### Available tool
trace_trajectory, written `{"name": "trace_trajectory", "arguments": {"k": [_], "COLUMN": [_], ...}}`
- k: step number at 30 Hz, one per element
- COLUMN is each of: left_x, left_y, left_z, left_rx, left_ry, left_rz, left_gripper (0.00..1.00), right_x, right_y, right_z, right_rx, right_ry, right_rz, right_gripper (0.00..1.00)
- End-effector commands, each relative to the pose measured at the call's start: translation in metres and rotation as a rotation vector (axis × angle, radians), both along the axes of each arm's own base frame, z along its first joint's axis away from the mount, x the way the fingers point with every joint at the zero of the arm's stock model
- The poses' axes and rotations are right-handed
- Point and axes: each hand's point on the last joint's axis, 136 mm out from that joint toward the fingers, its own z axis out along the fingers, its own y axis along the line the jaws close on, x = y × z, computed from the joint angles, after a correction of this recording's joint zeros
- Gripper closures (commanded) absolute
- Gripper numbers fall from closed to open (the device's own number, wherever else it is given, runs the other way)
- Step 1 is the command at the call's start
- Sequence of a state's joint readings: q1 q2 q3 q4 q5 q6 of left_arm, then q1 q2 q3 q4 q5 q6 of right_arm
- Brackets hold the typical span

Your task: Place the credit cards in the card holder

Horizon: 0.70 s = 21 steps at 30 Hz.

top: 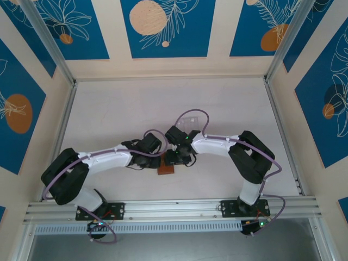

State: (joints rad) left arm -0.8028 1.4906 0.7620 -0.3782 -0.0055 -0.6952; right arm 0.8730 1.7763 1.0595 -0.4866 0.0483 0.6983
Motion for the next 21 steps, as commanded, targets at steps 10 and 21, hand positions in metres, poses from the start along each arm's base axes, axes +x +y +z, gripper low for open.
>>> {"name": "trace_trajectory", "arguments": {"k": [10, 21], "left_x": [-0.024, -0.032], "left_y": [0.037, 0.033], "left_z": [-0.055, -0.065], "left_rx": [0.119, 0.091], "left_ry": [0.073, 0.097], "left_rz": [0.037, 0.044], "left_gripper": [0.77, 0.78], "right_x": [-0.001, -0.007], "right_y": [0.012, 0.044], "right_z": [0.014, 0.032], "right_rx": [0.258, 0.487], "right_ry": [0.092, 0.159], "right_rz": [-0.022, -0.018], "right_gripper": [0.42, 0.93]}}
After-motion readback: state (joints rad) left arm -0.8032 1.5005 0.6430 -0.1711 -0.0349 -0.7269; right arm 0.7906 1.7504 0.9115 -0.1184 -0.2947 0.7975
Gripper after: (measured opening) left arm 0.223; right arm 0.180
